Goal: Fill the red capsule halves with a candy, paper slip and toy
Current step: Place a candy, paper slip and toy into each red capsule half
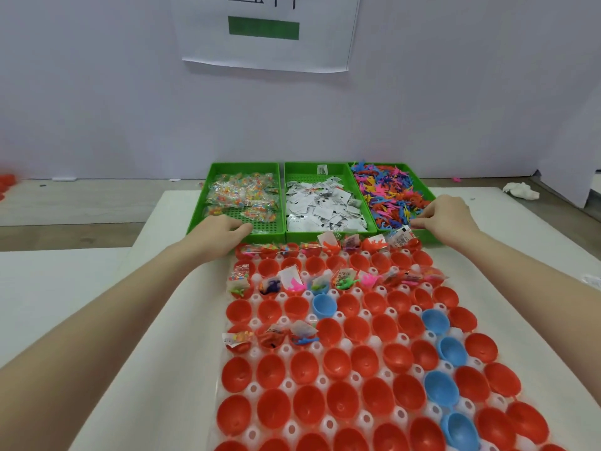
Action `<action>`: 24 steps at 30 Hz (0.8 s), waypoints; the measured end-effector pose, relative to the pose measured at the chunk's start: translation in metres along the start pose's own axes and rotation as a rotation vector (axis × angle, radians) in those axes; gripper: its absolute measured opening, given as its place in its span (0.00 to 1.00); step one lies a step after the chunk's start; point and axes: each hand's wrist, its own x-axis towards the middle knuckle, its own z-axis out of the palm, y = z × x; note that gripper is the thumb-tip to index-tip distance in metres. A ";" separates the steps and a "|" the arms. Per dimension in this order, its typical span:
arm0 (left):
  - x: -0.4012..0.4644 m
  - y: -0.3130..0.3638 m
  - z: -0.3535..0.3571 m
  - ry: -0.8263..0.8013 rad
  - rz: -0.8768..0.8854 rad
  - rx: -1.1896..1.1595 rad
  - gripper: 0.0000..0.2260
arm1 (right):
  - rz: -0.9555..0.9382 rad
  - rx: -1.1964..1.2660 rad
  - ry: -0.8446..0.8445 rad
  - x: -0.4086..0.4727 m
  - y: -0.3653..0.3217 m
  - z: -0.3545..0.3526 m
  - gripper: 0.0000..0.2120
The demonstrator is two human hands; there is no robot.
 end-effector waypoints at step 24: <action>-0.002 -0.027 -0.010 0.236 0.136 0.173 0.14 | -0.007 0.336 -0.090 -0.005 -0.072 0.004 0.17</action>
